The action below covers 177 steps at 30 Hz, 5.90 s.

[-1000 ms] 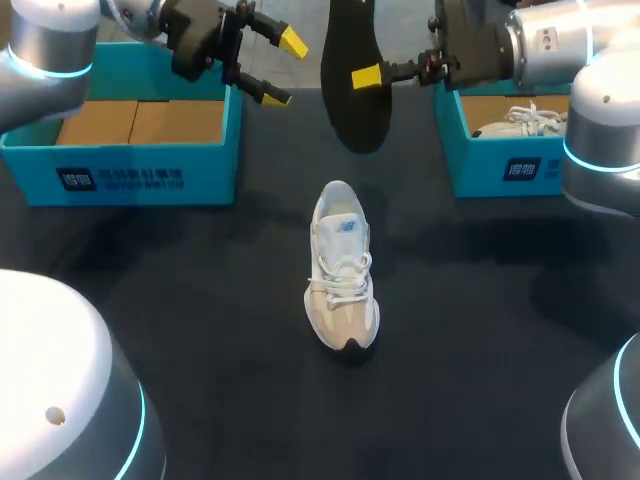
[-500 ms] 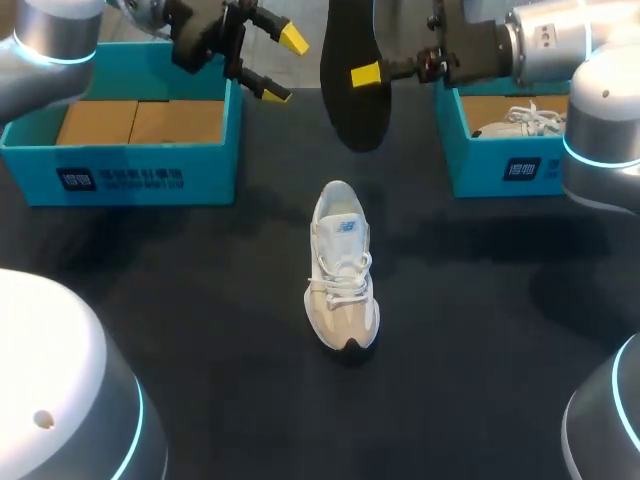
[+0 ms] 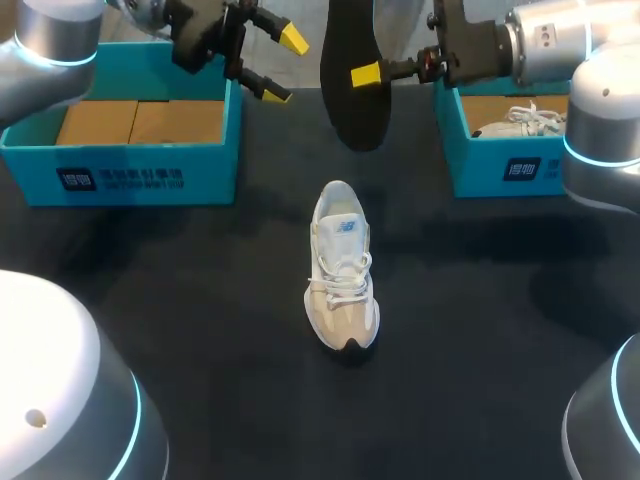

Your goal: Take the shoe out of the shoebox, open the shoe tongue, remove and reinsert the insole, then place the shoe into the shoebox

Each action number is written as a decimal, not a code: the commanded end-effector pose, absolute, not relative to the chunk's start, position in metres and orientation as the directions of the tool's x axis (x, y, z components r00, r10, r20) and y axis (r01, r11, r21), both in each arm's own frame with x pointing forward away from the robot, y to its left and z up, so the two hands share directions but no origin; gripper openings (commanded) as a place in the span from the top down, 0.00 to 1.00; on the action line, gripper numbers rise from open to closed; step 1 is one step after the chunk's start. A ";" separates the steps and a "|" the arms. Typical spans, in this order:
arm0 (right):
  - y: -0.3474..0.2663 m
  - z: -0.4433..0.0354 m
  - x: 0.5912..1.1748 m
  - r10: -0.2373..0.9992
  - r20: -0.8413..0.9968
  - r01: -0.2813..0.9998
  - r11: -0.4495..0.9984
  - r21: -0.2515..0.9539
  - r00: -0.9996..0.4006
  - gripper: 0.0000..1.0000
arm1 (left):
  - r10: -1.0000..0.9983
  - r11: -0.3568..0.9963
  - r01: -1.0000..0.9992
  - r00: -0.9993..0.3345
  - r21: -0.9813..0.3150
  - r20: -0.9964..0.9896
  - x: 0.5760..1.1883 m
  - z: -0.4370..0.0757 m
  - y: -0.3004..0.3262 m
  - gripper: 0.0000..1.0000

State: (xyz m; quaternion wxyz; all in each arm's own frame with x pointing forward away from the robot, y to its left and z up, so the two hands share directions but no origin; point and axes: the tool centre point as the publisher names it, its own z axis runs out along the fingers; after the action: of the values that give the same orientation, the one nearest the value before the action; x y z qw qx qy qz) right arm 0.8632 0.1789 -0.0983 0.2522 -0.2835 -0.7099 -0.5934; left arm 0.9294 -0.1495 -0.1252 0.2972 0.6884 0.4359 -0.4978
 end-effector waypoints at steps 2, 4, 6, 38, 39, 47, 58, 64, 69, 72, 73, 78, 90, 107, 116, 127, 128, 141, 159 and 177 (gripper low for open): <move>0.180 -0.099 0.863 0.104 0.694 0.701 0.134 0.700 -0.713 1.00 | 0.306 -0.445 0.895 0.126 -0.025 -0.944 0.930 -0.125 -0.149 0.00; 0.180 -0.099 0.863 0.104 0.694 0.701 0.134 0.700 -0.713 1.00 | 0.306 -0.445 0.895 0.126 -0.025 -0.944 0.930 -0.125 -0.149 0.00; 0.180 -0.099 0.863 0.104 0.694 0.701 0.134 0.700 -0.713 1.00 | 0.304 -0.454 0.891 0.133 -0.021 -0.943 0.932 -0.123 -0.148 0.00; 0.186 -0.155 0.915 0.128 0.573 0.587 0.174 0.791 -0.809 1.00 | 0.356 -0.440 0.889 0.043 -0.127 -0.933 0.915 -0.157 -0.126 0.00; 0.186 -0.158 0.917 0.125 0.573 0.587 0.174 0.791 -0.810 1.00 | 0.359 -0.438 0.889 0.039 -0.132 -0.932 0.914 -0.157 -0.125 0.00; 0.188 -0.180 0.934 0.102 0.560 0.569 0.180 0.803 -0.822 1.00 | 0.378 -0.423 0.892 0.013 -0.160 -0.926 0.904 -0.165 -0.120 0.00; 0.192 -0.208 0.938 0.072 0.577 0.579 0.190 0.793 -0.814 1.00 | 0.395 -0.395 0.898 -0.022 -0.192 -0.918 0.899 -0.175 -0.112 0.00; 0.193 -0.222 0.932 0.061 0.549 0.548 0.214 0.809 -0.834 1.00 | 0.409 -0.396 0.896 -0.026 -0.203 -0.912 0.897 -0.183 -0.109 0.00; 0.192 -0.234 0.924 0.060 0.553 0.553 0.202 0.808 -0.831 1.00 | 0.405 -0.395 0.894 -0.039 -0.213 -0.914 0.894 -0.188 -0.107 0.00; 0.192 -0.240 0.921 0.058 0.565 0.564 0.196 0.802 -0.823 1.00 | 0.400 -0.391 0.894 -0.048 -0.218 -0.915 0.892 -0.191 -0.105 0.00; 0.192 -0.241 0.919 0.059 0.568 0.567 0.195 0.800 -0.821 1.00 | 0.402 -0.390 0.894 -0.050 -0.220 -0.914 0.892 -0.193 -0.105 0.00; 0.191 -0.249 0.914 0.059 0.580 0.580 0.191 0.792 -0.812 1.00 | 0.413 -0.388 0.892 -0.058 -0.233 -0.909 0.889 -0.199 -0.103 0.00; 0.188 -0.264 0.906 0.053 0.597 0.595 0.189 0.781 -0.801 1.00 | 0.423 -0.384 0.892 -0.060 -0.239 -0.904 0.889 -0.205 -0.102 0.00; 0.181 -0.277 0.896 0.070 0.623 0.624 0.170 0.763 -0.779 1.00 | 0.431 -0.371 0.893 -0.078 -0.255 -0.899 0.884 -0.211 -0.100 0.00; 0.180 -0.282 0.890 0.072 0.639 0.640 0.165 0.750 -0.766 1.00 | 0.432 -0.371 0.891 -0.082 -0.260 -0.898 0.883 -0.213 -0.101 0.00; 0.177 -0.278 0.892 0.074 0.637 0.639 0.173 0.750 -0.768 1.00 | 0.427 -0.375 0.889 -0.085 -0.262 -0.900 0.882 -0.214 -0.102 0.00; 0.177 -0.277 0.892 0.074 0.636 0.638 0.174 0.750 -0.768 1.00 | 0.427 -0.375 0.890 -0.085 -0.261 -0.900 0.882 -0.214 -0.102 0.00; 0.180 -0.271 0.901 0.068 0.621 0.622 0.186 0.761 -0.781 1.00 | 0.423 -0.371 0.891 -0.087 -0.260 -0.902 0.883 -0.213 -0.101 0.00; 0.189 -0.280 0.899 0.048 0.630 0.626 0.189 0.757 -0.775 1.00 | 0.429 -0.371 0.890 -0.088 -0.264 -0.899 0.886 -0.214 -0.101 0.00; 0.197 -0.276 0.904 0.062 0.597 0.598 0.176 0.782 -0.800 1.00 | 0.424 -0.368 0.891 -0.094 -0.266 -0.901 0.887 -0.218 -0.100 0.00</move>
State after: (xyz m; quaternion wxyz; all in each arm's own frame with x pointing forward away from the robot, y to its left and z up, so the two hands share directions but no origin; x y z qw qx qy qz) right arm 0.9033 0.1926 -0.2749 0.2244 -0.2240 -0.7338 -0.6009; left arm 0.8862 -0.1004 -0.2170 0.2199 0.6358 0.5175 -0.5288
